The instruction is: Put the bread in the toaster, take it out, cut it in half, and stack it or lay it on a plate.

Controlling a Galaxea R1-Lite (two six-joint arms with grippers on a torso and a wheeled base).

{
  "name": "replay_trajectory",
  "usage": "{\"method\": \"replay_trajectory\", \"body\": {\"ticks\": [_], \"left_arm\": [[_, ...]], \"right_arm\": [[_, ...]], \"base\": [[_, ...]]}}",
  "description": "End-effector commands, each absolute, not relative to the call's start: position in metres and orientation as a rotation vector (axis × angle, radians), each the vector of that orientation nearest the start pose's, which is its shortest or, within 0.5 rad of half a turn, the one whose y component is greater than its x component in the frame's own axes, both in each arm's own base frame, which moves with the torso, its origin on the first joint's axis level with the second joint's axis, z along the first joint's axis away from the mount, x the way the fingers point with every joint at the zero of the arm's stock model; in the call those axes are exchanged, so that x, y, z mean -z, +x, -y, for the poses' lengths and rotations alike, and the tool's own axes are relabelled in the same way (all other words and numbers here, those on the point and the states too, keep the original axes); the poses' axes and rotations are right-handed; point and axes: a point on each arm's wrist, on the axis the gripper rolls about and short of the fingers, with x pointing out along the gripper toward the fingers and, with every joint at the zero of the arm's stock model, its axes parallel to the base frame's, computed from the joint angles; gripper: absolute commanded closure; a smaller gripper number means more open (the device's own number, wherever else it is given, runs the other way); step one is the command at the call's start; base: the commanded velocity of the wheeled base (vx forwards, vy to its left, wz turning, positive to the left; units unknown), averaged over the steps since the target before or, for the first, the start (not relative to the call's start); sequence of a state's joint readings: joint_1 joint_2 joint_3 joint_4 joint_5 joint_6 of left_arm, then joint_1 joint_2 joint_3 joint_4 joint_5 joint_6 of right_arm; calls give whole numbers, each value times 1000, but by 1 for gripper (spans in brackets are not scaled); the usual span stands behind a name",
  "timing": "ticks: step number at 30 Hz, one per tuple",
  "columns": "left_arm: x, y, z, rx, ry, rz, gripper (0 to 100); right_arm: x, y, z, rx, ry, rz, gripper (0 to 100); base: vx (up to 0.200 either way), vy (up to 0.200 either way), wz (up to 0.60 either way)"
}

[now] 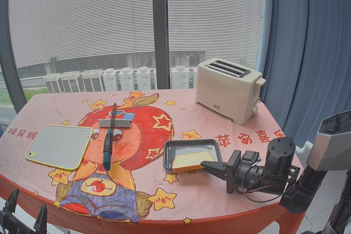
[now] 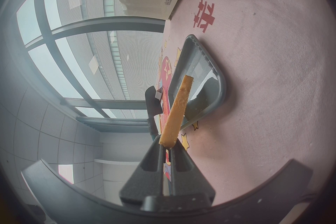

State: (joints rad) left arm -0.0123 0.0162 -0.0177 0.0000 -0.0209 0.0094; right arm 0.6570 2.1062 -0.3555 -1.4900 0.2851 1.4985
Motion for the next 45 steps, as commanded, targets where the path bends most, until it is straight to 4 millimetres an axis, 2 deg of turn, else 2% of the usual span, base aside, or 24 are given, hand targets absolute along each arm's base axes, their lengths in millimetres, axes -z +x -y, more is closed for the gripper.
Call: {"method": "replay_trajectory", "body": {"ticks": [1, 10, 28, 32, 38, 45], "left_arm": [[-76, -22, 0, 32, 9, -9, 0], [-76, -22, 0, 34, 9, -9, 0], [-76, -22, 0, 34, 9, -9, 0], [-76, -22, 0, 32, 9, -9, 0], [-76, -22, 0, 34, 9, -9, 0], [-76, -22, 0, 32, 9, -9, 0]], "right_arm": [[-50, 229, -185, -563, 1313, -892, 100], [-58, 226, -184, -597, 1294, -862, 100], [-88, 216, -177, -694, 1247, -761, 100], [-92, 212, -174, -710, 1210, -738, 100], [-91, 205, -169, -743, 1048, -671, 100], [-91, 201, -171, -727, 953, -597, 100]], "base": [[0, 0, 0], [0, 0, 0], [0, 0, 0], [0, 0, 0], [0, 0, 0], [0, 0, 0]]}}
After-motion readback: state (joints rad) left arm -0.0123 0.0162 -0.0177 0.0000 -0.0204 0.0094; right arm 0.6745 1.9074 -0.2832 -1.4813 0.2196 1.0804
